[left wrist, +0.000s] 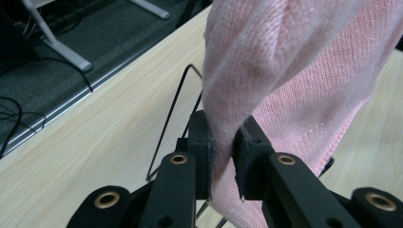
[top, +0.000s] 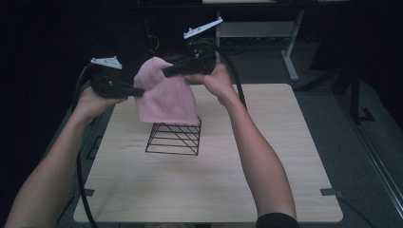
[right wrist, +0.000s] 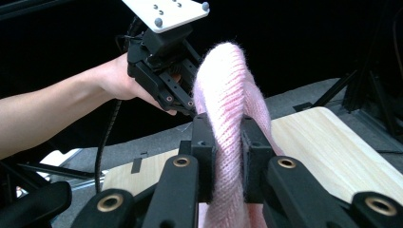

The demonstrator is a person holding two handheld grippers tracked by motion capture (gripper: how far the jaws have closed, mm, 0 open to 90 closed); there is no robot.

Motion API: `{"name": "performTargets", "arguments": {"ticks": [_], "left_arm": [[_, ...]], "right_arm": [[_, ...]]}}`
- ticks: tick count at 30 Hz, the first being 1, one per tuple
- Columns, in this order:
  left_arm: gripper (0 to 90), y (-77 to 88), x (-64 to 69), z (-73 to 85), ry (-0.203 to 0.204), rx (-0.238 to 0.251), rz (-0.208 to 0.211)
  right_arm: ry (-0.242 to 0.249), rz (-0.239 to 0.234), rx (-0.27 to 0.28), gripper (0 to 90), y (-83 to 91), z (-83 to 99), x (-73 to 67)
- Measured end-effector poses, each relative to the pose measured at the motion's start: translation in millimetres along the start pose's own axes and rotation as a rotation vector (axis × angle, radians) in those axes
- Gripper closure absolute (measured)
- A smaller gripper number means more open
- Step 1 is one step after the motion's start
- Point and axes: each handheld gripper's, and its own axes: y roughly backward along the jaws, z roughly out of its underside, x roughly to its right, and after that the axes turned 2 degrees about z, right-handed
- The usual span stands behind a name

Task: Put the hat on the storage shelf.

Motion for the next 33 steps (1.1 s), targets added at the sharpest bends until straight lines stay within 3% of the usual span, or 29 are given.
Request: {"name": "performTargets", "arguments": {"ticks": [13, 21, 33], "left_arm": [[78.9, -5.8, 7.4, 17.6, -0.022, -0.013, 0.045], [86.1, -0.4, 18.3, 30.4, -0.049, -0.040, 0.076], [86.5, -6.5, 22.6, 45.7, -0.056, -0.061, 0.072]], "right_arm": [[-0.005, -0.025, -0.031, 78.6, -5.2, 19.0, 3.9], [0.003, -0.034, -0.040, 78.5, -6.6, 33.2, -4.1], [0.001, -0.039, -0.062, 77.7, -13.9, 51.4, -8.5]]}}
